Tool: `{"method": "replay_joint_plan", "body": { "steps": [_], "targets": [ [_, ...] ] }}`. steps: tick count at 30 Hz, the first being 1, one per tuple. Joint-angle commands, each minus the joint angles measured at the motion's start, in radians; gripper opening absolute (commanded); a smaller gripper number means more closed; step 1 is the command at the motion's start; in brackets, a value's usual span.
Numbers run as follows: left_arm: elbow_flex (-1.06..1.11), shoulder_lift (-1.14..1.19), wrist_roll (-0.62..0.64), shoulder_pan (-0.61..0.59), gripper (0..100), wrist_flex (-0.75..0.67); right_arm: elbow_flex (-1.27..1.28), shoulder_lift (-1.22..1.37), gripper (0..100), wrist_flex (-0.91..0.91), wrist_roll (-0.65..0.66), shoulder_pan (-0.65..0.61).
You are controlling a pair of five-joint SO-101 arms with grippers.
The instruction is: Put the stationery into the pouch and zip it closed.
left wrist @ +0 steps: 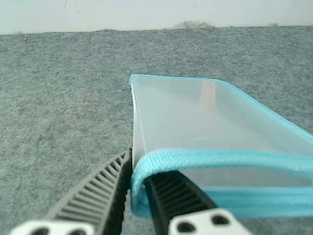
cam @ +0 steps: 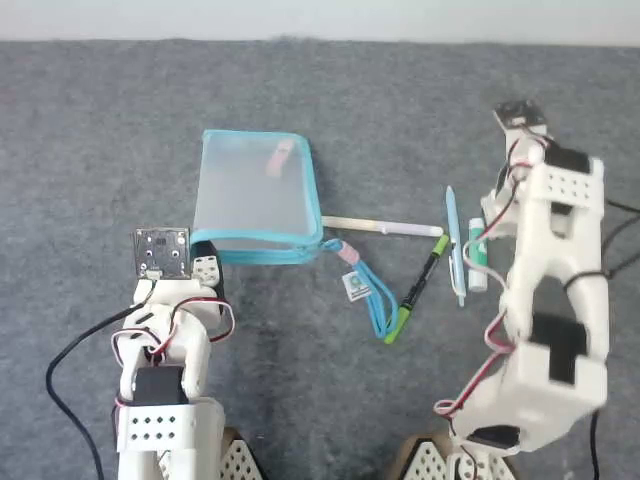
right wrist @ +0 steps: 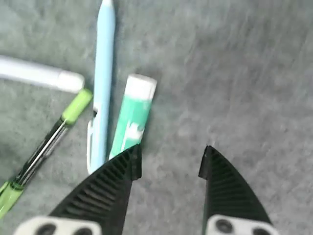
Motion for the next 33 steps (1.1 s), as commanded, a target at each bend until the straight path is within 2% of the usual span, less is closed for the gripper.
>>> {"method": "replay_joint_plan", "body": {
  "steps": [1,7,15,20,22,27,33],
  "targets": [
    [-0.035,-0.002,0.015,0.009,1,-0.032,0.203,-0.174,19.1,-0.105,-0.009,-0.013],
    [-0.035,-0.002,0.009,0.009,1,-0.029,0.334,-0.173,19.1,-0.216,-0.060,-0.094],
    [-0.035,-0.002,-0.009,0.009,1,-0.029,0.331,-0.039,18.4,-0.283,-0.064,-0.088],
    [-0.033,-0.002,-0.009,0.009,1,-0.028,0.331,-0.004,6.5,-0.303,-0.071,-0.030],
    [-0.033,-0.002,-0.009,0.009,1,-0.028,0.333,-0.002,5.4,-0.302,-0.068,-0.010],
    [-0.031,-0.002,-0.009,0.009,1,-0.028,0.333,-0.044,1.9,-0.262,-0.066,0.018],
    [-0.021,-0.002,-0.006,0.015,1,-0.032,0.333,-0.318,0.8,-0.045,-0.066,-0.058]
  ]
}}
